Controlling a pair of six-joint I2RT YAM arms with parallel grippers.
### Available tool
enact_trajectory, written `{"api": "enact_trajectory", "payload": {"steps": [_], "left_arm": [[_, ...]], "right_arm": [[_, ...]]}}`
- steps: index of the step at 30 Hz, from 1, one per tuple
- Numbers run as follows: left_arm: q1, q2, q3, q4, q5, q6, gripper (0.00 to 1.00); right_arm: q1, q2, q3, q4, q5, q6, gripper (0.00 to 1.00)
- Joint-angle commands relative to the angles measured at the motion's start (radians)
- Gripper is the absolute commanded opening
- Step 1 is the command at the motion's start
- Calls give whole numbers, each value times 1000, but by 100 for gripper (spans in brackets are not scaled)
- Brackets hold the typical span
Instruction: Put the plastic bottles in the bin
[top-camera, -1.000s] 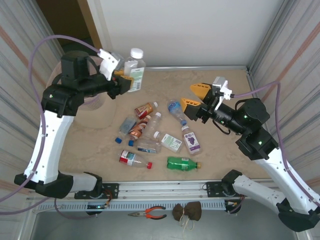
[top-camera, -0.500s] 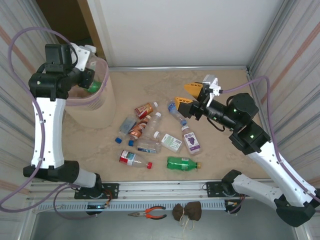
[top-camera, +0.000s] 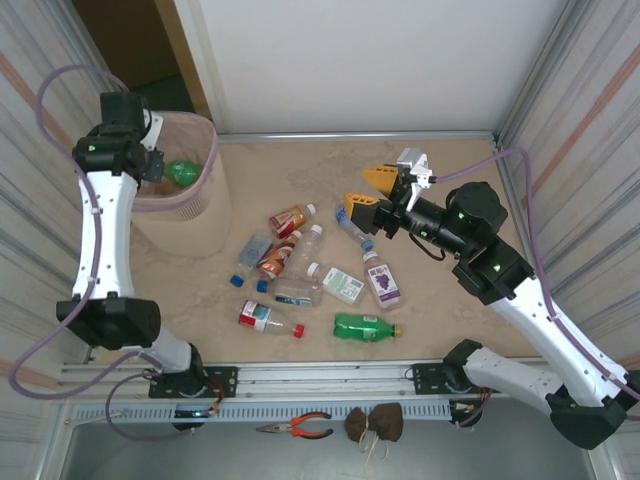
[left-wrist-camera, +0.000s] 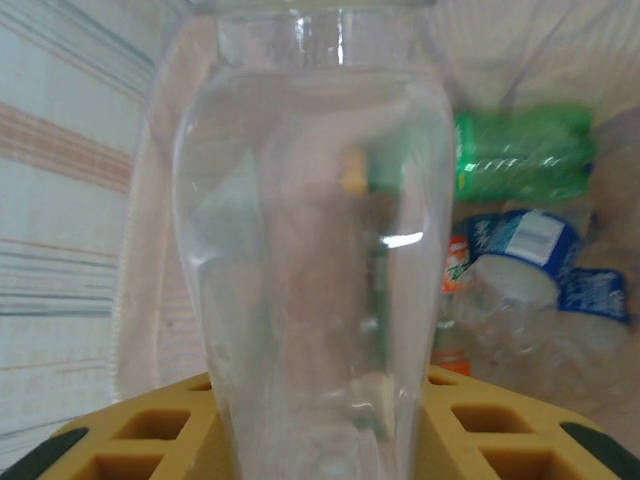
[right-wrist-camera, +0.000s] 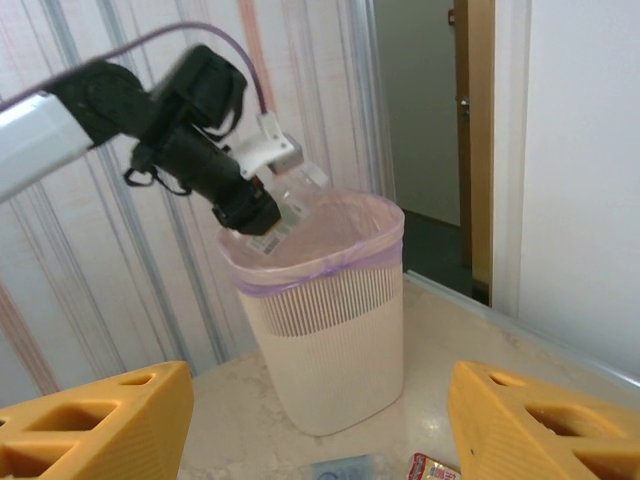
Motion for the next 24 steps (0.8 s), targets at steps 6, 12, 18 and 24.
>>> {"api": "enact_trajectory", "payload": {"steps": [6, 12, 18, 24], "left_arm": [[54, 86, -151, 115, -70, 47, 43], [57, 159, -160, 135, -38, 54, 48], [56, 243, -140, 119, -3, 40, 56], [51, 237, -135, 113, 63, 15, 66]], "right_arm": [[7, -6, 29, -8, -30, -25, 67], [7, -6, 19, -8, -31, -24, 67], [7, -18, 1, 7, -45, -20, 67], [7, -30, 1, -11, -17, -25, 67]]}}
